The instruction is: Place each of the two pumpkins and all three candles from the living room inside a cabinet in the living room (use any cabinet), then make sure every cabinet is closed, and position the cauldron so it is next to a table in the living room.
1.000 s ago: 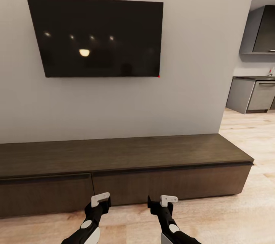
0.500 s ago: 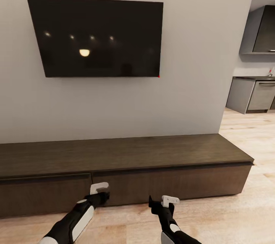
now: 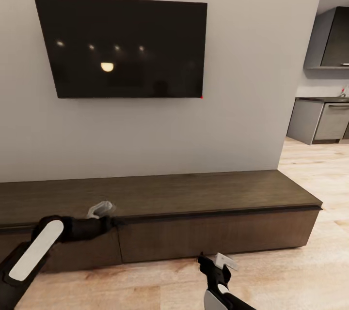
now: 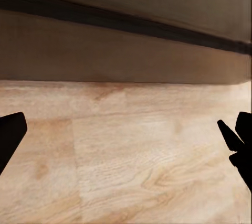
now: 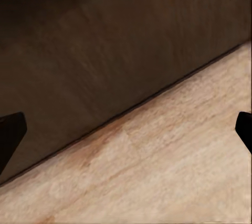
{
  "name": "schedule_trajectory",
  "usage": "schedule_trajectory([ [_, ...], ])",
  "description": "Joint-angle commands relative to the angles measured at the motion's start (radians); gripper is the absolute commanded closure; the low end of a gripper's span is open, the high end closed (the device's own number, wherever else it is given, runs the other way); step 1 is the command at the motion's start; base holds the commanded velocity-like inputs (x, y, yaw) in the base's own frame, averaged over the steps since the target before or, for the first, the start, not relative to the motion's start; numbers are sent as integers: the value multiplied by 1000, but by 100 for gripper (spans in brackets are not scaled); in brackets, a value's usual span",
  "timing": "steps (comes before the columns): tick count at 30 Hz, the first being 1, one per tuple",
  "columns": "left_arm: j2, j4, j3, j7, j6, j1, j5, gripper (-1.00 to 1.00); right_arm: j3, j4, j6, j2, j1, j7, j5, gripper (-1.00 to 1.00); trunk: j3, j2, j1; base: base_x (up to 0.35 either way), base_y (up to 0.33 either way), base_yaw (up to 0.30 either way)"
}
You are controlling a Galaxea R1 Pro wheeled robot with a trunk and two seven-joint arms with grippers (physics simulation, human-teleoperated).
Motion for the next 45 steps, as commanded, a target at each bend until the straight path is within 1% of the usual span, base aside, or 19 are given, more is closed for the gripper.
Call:
schedule_trajectory([
  [1,39,-9,5,10,5,0,88,-100,8,-3,-7,0,-1,-37,-5,-100,-1,0,0,0,0,0],
  [3,100,-14,9,11,8,0,239,-100,9,-5,-12,0,-1,-69,-2,-100,-1,0,0,0,0,0],
  [4,122,-14,10,11,9,1,307,-100,10,-5,-13,0,-1,-77,0,-100,-1,0,0,0,0,0],
  [5,135,-14,10,11,10,2,357,-100,10,-6,-14,1,-1,-82,1,-100,-1,0,0,0,0,0],
  [7,148,-14,10,12,10,7,416,-100,11,-9,-14,1,-1,-87,3,-100,-1,0,0,0,0,0],
  [9,153,-15,9,11,10,11,443,-100,8,-35,-15,0,-1,-77,2,-100,-1,0,0,0,0,0],
  [10,154,-15,9,11,10,12,450,-100,7,-63,-15,-2,-1,-58,0,-100,-1,0,0,0,0,0],
  [12,156,-14,8,10,10,13,461,-100,-5,-170,-8,-7,-1,43,-15,-100,-1,0,0,0,0,0],
  [13,156,-14,8,10,10,13,462,-100,-12,-189,-6,-10,-1,66,-21,-100,-1,0,0,0,0,0],
  [15,155,-14,8,9,10,13,473,-100,-72,-236,10,-26,-1,166,-70,-100,-1,0,0,0,0,0],
  [16,154,-14,7,9,10,13,476,-100,-89,-243,19,-29,-1,190,-83,-100,-1,0,0,0,0,0],
  [19,154,-13,7,9,10,13,490,-100,-208,-262,136,-59,-2,357,-157,-100,-1,0,0,0,0,0],
  [22,155,-13,8,9,10,13,494,-100,-357,-266,302,-92,-3,504,-217,-100,-1,0,0,0,0,0],
  [25,155,-14,8,9,10,13,502,-100,-494,-268,432,-103,-4,586,-243,-100,-1,0,0,0,0,0],
  [27,155,-14,8,9,10,13,515,-100,-539,-267,467,-105,-4,605,-249,-100,-1,0,0,0,0,0],
  [34,155,-17,7,9,10,13,529,-100,-590,-250,490,-102,-4,612,-285,-100,-1,0,0,0,0,0],
  [36,155,-18,7,9,10,13,529,-100,-597,-209,488,-100,-5,611,-294,-100,-1,0,0,0,0,0],
  [41,153,-19,7,9,10,13,530,-100,-605,-25,488,-105,-47,615,-315,-100,-1,0,0,0,0,0],
  [45,154,-18,7,9,10,14,531,-100,-610,10,488,-116,-58,621,-362,-100,-1,0,0,23,0,0],
])
